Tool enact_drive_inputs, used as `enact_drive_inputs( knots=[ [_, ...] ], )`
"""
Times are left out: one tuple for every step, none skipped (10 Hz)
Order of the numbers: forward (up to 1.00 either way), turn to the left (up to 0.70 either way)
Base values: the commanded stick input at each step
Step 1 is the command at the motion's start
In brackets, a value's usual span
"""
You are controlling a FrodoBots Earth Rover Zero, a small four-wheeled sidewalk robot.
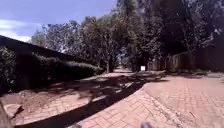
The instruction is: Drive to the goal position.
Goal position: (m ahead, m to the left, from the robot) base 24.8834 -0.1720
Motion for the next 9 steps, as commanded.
enact_drive_inputs(
  knots=[
    [0.7,0.0],
    [0.7,0.0],
    [0.7,0.0],
    [0.7,0.0],
    [0.7,-0.13],
    [0.7,-0.3],
    [0.7,-0.35],
    [0.7,-0.35],
    [0.7,-0.25]
  ],
)
